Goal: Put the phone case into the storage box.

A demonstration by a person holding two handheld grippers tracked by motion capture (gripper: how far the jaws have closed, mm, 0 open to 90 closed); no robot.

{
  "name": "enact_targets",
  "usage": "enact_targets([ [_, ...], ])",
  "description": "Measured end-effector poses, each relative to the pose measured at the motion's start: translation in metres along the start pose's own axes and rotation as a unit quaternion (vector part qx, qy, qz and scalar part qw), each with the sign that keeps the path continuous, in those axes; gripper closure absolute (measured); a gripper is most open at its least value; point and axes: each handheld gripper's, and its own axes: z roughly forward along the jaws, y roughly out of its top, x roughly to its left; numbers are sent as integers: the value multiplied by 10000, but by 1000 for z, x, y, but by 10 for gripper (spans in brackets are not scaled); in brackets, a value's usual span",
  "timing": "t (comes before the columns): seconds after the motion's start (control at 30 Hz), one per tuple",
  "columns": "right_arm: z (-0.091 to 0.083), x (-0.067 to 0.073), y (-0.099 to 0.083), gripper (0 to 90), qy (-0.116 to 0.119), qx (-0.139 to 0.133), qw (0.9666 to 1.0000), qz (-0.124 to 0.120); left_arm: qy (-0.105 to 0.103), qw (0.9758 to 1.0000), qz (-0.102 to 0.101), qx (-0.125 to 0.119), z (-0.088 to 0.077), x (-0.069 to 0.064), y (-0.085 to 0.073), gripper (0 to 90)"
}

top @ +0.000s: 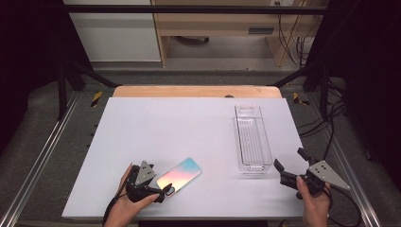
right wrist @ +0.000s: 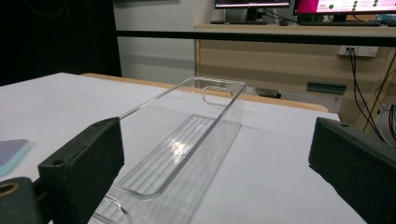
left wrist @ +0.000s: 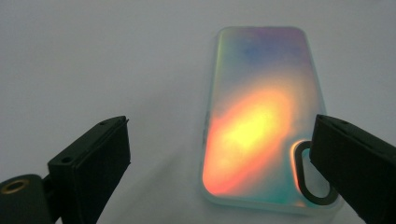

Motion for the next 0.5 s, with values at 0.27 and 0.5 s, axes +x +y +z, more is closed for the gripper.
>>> enact_targets([
  [0.27, 1, 1, 0, 37, 17, 47, 10000, -16, -201, 9998, 36, 85, 3, -1, -2, 45],
  [0.5, 3, 2, -1, 37, 13, 82, 10000, -15, -400, 9990, 37, 211, 8, -5, -2, 47],
])
